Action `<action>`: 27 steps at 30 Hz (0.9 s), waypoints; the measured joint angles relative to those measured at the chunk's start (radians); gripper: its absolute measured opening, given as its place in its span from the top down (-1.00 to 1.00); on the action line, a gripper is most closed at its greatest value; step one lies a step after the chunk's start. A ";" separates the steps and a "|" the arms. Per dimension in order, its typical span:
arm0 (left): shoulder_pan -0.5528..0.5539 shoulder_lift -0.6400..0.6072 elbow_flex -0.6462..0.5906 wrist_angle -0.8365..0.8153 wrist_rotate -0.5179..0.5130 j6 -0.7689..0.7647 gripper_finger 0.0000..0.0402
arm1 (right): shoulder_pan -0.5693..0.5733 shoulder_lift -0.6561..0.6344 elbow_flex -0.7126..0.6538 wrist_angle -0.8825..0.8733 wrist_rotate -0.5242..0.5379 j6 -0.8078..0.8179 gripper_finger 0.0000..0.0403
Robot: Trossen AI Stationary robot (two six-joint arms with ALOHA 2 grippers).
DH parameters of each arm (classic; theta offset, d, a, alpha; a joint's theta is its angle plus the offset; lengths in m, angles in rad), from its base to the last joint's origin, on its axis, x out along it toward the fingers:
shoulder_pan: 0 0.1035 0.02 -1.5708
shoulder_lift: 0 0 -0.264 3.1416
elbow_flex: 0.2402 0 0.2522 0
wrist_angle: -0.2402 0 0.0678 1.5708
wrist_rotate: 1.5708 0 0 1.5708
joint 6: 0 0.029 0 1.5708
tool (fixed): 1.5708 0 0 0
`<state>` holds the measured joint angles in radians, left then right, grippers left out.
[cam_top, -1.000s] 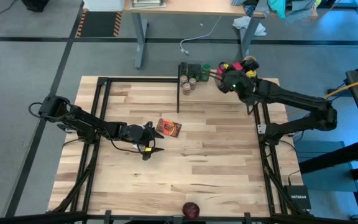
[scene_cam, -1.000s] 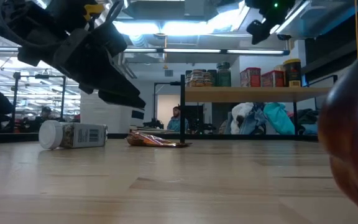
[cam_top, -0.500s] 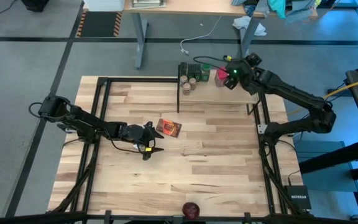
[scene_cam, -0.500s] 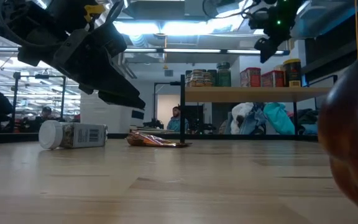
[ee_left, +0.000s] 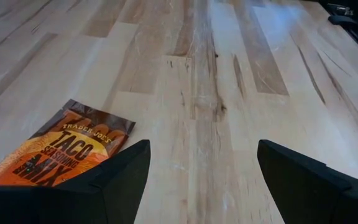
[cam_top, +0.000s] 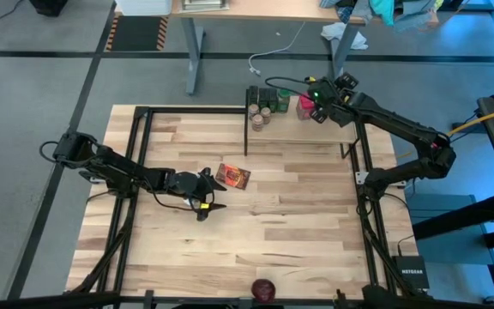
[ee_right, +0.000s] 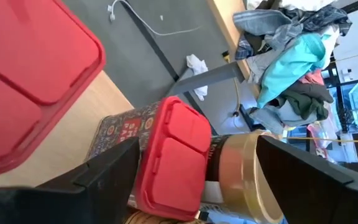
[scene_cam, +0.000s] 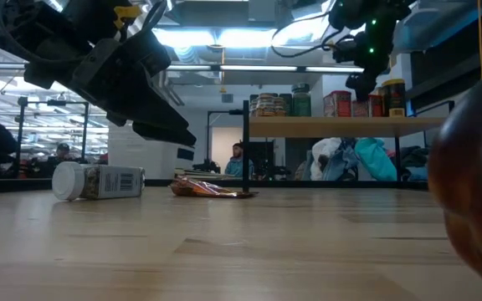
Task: Shelf spices
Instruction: Put the red seasoning can on the shelf
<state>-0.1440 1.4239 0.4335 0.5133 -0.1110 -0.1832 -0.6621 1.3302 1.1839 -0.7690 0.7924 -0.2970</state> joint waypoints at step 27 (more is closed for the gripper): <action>0.000 0.000 0.000 -0.001 0.000 -0.004 -0.44 | 0.000 -0.047 0.123 -0.037 -0.344 0.397 -0.64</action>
<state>-0.1440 1.4239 0.4335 0.5125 -0.1112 -0.1867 -0.6617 1.2827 1.3074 -0.8064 0.4486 0.0998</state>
